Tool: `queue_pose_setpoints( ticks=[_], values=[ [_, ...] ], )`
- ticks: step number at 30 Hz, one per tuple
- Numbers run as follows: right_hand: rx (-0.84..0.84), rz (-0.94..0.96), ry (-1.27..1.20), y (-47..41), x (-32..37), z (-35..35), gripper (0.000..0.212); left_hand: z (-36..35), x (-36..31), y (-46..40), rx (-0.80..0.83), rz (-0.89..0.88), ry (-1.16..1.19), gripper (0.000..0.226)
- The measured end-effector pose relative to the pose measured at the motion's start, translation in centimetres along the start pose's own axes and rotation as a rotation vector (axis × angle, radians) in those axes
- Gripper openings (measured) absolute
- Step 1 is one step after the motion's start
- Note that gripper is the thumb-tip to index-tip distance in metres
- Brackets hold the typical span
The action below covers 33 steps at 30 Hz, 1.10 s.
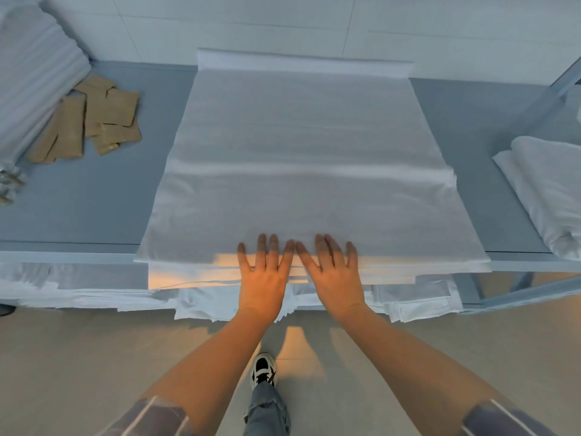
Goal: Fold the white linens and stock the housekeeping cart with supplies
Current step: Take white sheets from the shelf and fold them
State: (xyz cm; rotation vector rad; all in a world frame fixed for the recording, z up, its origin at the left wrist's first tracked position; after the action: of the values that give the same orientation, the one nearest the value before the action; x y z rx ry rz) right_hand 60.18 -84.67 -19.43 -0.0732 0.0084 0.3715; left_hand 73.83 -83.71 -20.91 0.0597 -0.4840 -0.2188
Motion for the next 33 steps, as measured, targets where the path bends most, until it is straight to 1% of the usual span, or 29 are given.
queue_pose_setpoints(
  ticks=[2,3,4,6,8,9,10,12,13,14,15,16,17,19,20,22,24,27,28,30,33],
  values=[
    [-0.003,-0.008,-0.046,-0.1,0.2,0.9,0.065,0.5,0.1,0.0,0.029,-0.010,-0.002,0.095],
    [-0.033,-0.011,-0.072,0.0,0.2,1.4,0.063,0.8,0.2,-0.1,0.031,-0.018,0.004,0.091],
    [-0.060,-0.016,-0.114,0.0,0.1,2.1,0.060,1.3,0.5,-0.4,-0.002,-0.024,0.018,0.088],
    [-0.071,-0.022,-0.224,-0.3,-0.5,3.1,0.055,2.4,1.2,-1.0,-0.137,-0.027,0.069,0.080],
    [-0.005,-0.039,-0.341,-0.3,-1.1,3.4,0.053,3.2,2.1,-1.5,-0.274,-0.039,0.117,0.070],
    [0.037,-0.053,-0.354,-0.2,-1.1,3.4,0.055,3.7,2.7,-1.7,-0.277,-0.054,0.140,0.066],
    [0.058,-0.063,-0.337,-0.1,-0.8,3.3,0.060,4.1,3.2,-1.9,-0.244,-0.082,0.166,0.061],
    [0.078,-0.084,-0.294,0.3,-0.1,3.4,0.078,4.5,4.1,-2.5,-0.108,-0.136,0.225,0.047],
    [0.076,-0.099,-0.270,0.2,0.3,3.5,0.082,4.4,4.5,-3.1,-0.064,-0.131,0.236,0.042],
    [0.053,-0.112,-0.241,-0.2,0.5,3.7,0.081,4.6,4.9,-3.7,-0.053,-0.132,0.232,0.039],
    [0.016,-0.123,-0.228,-0.8,0.5,4.1,0.073,4.9,5.3,-4.2,-0.052,-0.133,0.226,0.035],
    [0.003,-0.123,-0.231,-1.5,0.2,4.5,0.063,5.2,5.6,-4.5,-0.065,-0.135,0.213,0.030],
    [0.029,-0.111,-0.254,-2.4,-0.2,4.9,0.052,5.2,5.9,-4.6,-0.076,-0.138,0.200,0.027],
    [0.148,-0.099,-0.303,-3.5,-1.3,5.2,0.032,4.8,6.3,-4.3,-0.086,-0.149,0.186,0.030],
    [0.178,-0.105,-0.319,-3.9,-2.1,5.2,0.030,4.2,6.4,-3.8,-0.089,-0.149,0.182,0.036],
    [0.200,-0.120,-0.305,-4.4,-3.5,5.6,0.037,2.8,7.1,-3.1,-0.100,-0.107,0.220,0.050],
    [0.192,-0.104,-0.267,-4.6,-3.8,5.9,0.041,1.4,8.4,-2.7,-0.072,-0.046,0.254,0.059],
    [0.191,-0.100,-0.170,-3.4,-4.4,5.0,0.049,-0.4,11.0,-2.2,-0.007,0.028,0.253,0.061],
    [0.180,-0.127,-0.150,-2.6,-5.2,4.4,0.053,-1.1,11.9,-1.9,0.021,0.055,0.260,0.061],
    [0.133,-0.237,-0.154,-0.5,-7.9,3.5,0.061,-2.4,13.4,-1.3,0.076,0.083,0.249,0.065],
    [0.103,-0.370,-0.163,2.1,-12.1,2.8,0.066,-3.7,15.0,-0.4,0.110,0.129,0.230,0.072]
  ],
)
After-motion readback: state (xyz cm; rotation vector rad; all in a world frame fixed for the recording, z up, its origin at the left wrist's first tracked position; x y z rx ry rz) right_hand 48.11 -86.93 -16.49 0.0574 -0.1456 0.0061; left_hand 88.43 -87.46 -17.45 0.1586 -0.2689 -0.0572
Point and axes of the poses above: each hand's wrist, its own y-axis away from the middle knuckle, its own z-axis out of the back of the hand, x = y × z, the point moved 4 cm from there along -y, towards the middle knuckle, and after that the axes turned 14 degrees about -y, right-handed, at the moved point
